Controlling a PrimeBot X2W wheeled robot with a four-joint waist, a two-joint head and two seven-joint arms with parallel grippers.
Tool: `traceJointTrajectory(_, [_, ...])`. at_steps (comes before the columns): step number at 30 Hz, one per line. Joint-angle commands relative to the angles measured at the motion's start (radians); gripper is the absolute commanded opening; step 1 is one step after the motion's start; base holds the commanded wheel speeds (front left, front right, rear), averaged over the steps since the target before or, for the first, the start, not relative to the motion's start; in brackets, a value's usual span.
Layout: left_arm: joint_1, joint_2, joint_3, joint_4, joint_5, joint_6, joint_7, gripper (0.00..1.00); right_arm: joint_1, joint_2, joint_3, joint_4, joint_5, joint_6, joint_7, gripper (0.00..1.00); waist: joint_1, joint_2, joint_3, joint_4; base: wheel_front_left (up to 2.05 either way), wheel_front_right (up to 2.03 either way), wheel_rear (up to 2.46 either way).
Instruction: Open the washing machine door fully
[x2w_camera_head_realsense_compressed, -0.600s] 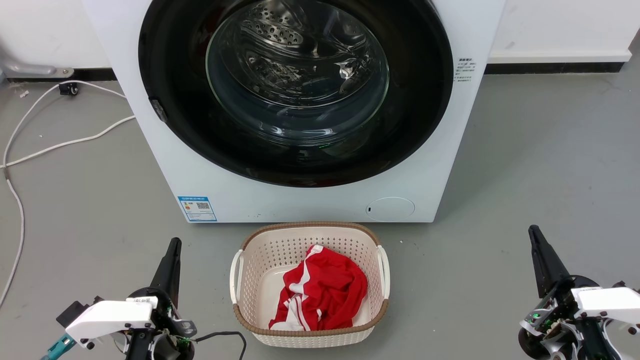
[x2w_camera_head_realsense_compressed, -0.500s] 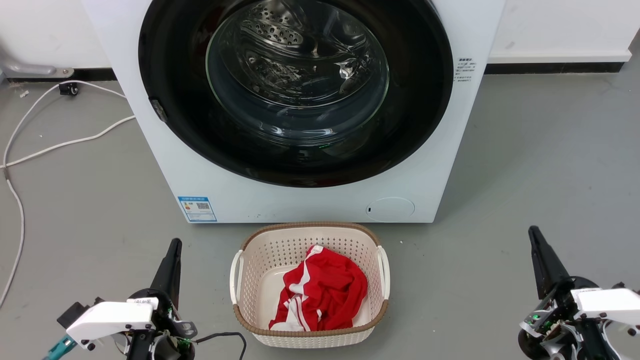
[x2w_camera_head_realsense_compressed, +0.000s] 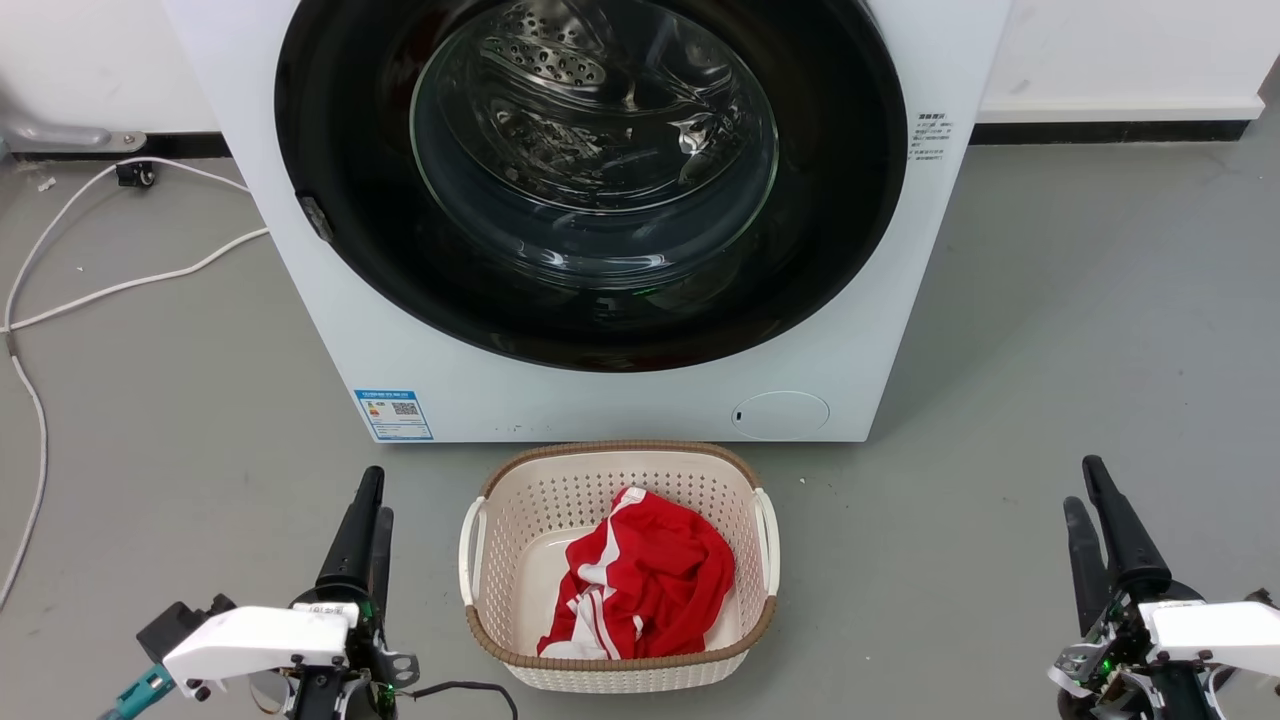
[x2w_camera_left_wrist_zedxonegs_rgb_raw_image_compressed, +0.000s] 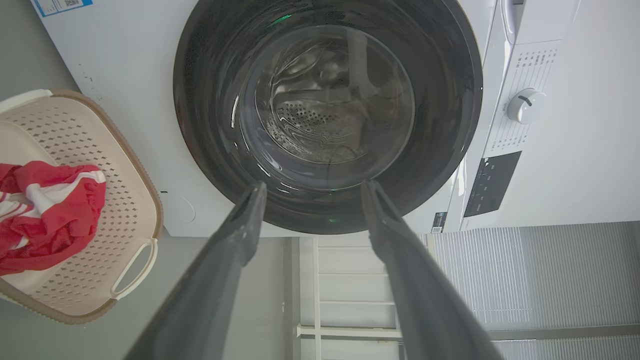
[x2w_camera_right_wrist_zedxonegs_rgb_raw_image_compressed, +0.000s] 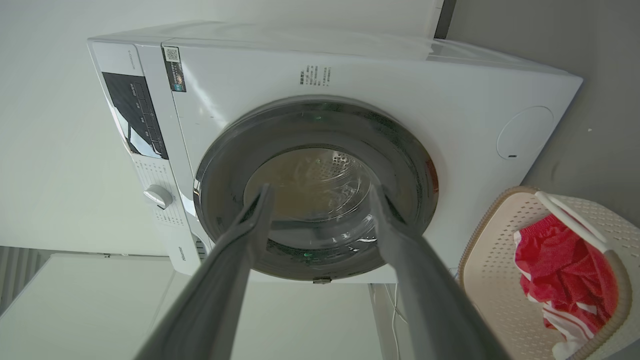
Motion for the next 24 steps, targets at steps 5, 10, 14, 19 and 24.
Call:
traceJointTrajectory(5, [-0.029,0.004,-0.01,-0.063,0.139,-0.002,-0.03,1.0,0.001,-0.003,-0.006,-0.066,-0.161,0.0,-0.029,1.0,0.0,-0.0001,0.003,-0.001,0.0,0.0,0.0])
traceJointTrajectory(10, [-0.027,0.003,-0.021,-0.089,0.269,-0.001,-0.051,1.0,0.014,-0.003,0.003,-0.101,-0.314,0.0,-0.05,1.0,0.0,-0.0001,0.005,-0.001,0.0,0.0,0.0])
traceJointTrajectory(14, [-0.027,0.003,-0.039,-0.099,0.365,0.009,-0.068,1.0,0.026,-0.002,0.011,-0.12,-0.427,0.0,-0.067,1.0,0.0,-0.0001,0.006,0.0,0.0,0.0,0.0])
traceJointTrajectory(19, [-0.026,0.003,-0.064,-0.101,0.475,0.025,-0.087,1.0,0.042,-0.002,0.022,-0.134,-0.553,0.0,-0.086,1.0,0.0,-0.0001,0.007,0.0,0.0,0.0,0.0])
traceJointTrajectory(24, [-0.027,0.003,-0.085,-0.098,0.579,0.04,-0.105,1.0,0.053,-0.001,0.033,-0.143,-0.655,0.0,-0.104,1.0,0.0,-0.0001,0.009,0.0,0.0,0.0,0.0])
